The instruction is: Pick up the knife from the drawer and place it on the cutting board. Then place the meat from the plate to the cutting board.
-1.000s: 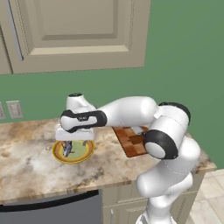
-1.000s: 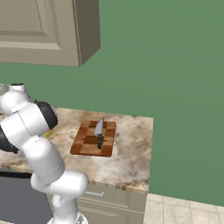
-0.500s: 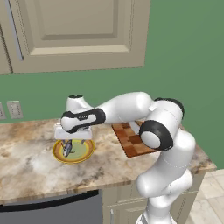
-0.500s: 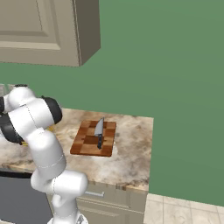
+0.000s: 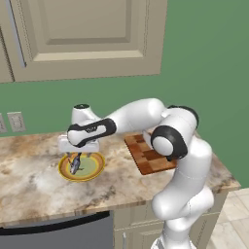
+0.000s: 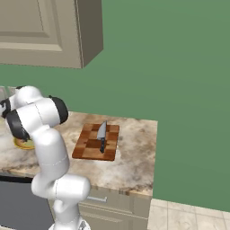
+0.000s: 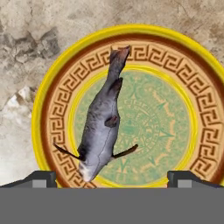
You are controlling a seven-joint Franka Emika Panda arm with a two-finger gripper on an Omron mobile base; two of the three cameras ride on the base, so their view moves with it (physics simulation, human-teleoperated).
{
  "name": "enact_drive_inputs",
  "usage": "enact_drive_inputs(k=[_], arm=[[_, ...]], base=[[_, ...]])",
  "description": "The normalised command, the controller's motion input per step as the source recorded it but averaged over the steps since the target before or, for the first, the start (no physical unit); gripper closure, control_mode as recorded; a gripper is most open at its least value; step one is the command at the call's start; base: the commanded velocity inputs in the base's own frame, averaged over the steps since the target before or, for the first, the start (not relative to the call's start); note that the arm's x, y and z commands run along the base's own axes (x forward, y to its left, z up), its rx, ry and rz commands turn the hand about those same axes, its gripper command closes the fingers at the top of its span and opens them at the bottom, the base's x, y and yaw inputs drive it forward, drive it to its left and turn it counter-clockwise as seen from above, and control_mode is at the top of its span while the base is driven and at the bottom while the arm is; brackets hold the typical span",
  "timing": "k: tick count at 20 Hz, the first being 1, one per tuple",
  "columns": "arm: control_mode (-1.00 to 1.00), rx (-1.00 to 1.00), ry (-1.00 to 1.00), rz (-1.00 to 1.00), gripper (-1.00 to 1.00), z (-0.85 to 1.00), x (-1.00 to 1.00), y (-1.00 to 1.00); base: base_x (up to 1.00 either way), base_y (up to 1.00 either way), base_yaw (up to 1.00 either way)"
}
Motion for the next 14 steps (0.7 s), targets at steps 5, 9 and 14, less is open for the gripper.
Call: enact_drive_inputs(k=[5, 9, 14], arm=[[-1.00, 0.00, 0.00, 0.00, -1.00, -0.09, 0.14, 0.15], [-1.00, 0.00, 0.00, 0.01, -1.00, -0.18, 0.20, 0.05], [-1.00, 0.00, 0.00, 0.01, -1.00, -0.19, 0.07, 0.00]], base=[[0.00, 0.00, 0.00], [0.00, 0.00, 0.00], [0.00, 0.00, 0.00]])
